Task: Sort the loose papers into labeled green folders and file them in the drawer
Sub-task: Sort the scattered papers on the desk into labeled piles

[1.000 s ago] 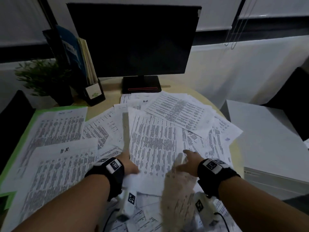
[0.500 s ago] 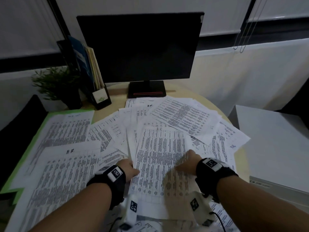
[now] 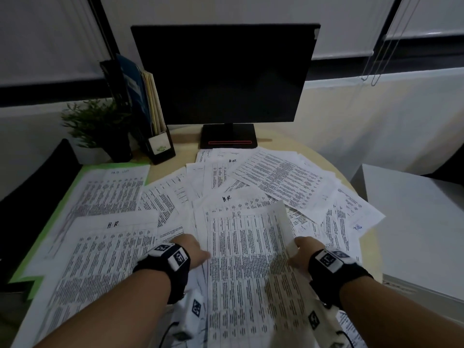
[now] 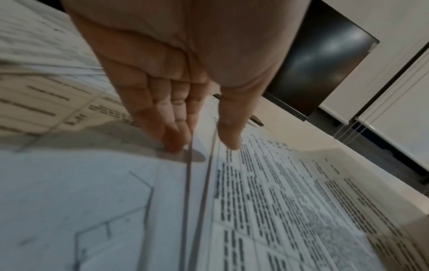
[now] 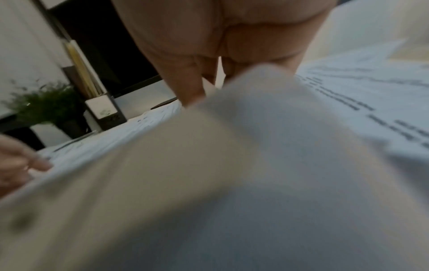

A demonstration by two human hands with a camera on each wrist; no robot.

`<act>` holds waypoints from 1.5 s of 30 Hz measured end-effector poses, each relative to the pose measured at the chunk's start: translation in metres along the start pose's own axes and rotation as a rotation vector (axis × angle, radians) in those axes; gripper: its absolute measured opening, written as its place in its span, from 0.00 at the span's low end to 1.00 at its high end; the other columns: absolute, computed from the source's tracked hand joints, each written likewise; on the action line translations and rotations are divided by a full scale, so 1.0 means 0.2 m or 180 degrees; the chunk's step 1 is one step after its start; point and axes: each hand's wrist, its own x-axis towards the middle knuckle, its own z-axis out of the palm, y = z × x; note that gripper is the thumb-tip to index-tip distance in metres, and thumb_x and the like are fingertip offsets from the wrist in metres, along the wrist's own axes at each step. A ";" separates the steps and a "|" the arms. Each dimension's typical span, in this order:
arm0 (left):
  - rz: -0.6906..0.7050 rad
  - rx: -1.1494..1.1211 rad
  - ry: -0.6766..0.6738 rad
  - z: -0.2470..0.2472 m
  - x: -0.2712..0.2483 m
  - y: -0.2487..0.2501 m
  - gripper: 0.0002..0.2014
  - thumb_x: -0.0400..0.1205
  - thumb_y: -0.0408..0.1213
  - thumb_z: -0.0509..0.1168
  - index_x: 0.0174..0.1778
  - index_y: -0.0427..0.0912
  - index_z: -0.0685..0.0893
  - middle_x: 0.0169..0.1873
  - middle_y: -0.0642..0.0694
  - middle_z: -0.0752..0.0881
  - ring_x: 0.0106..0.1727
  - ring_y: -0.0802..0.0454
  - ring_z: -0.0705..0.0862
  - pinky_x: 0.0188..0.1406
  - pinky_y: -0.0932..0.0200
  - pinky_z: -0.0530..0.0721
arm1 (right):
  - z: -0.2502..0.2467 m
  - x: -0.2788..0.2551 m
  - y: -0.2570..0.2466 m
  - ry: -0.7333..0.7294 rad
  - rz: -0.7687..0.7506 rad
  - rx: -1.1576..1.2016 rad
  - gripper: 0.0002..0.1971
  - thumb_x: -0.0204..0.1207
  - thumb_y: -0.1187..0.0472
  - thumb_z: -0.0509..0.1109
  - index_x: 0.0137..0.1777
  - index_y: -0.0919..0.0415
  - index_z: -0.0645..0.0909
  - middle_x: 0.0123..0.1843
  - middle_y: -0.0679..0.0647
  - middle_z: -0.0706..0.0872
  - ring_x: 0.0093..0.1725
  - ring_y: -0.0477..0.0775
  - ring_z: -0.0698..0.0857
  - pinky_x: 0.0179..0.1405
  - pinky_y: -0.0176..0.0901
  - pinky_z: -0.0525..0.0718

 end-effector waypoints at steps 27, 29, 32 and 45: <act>-0.0460 -0.1977 0.0189 0.16 0.18 -0.11 0.30 0.65 0.28 0.77 0.65 0.38 0.79 0.54 0.44 0.87 0.55 0.43 0.84 0.47 0.59 0.81 | 0.12 -0.14 -0.22 0.0354 -0.1876 -0.0400 0.12 0.82 0.53 0.64 0.59 0.53 0.85 0.52 0.47 0.82 0.50 0.47 0.80 0.54 0.32 0.77; -0.0472 -0.1866 0.0180 0.16 0.20 -0.12 0.34 0.66 0.34 0.77 0.70 0.40 0.76 0.59 0.42 0.85 0.60 0.42 0.83 0.56 0.53 0.82 | 0.13 -0.10 -0.21 0.0531 -0.1767 -0.0540 0.14 0.81 0.48 0.63 0.55 0.54 0.86 0.54 0.47 0.81 0.54 0.46 0.75 0.56 0.34 0.72; -0.0505 -0.1591 0.0171 0.16 0.23 -0.15 0.36 0.68 0.42 0.75 0.73 0.41 0.74 0.65 0.41 0.82 0.61 0.42 0.82 0.62 0.49 0.82 | 0.13 -0.03 -0.19 0.0613 -0.1126 -0.0799 0.20 0.80 0.45 0.61 0.66 0.55 0.79 0.73 0.54 0.71 0.72 0.56 0.67 0.73 0.49 0.68; -0.0439 -0.1513 0.0278 0.16 0.20 -0.11 0.23 0.71 0.33 0.74 0.62 0.40 0.79 0.51 0.42 0.86 0.49 0.44 0.85 0.47 0.56 0.83 | 0.20 -0.09 -0.26 0.0609 -0.1352 -0.0243 0.09 0.80 0.53 0.65 0.55 0.57 0.76 0.40 0.45 0.74 0.34 0.44 0.75 0.30 0.28 0.71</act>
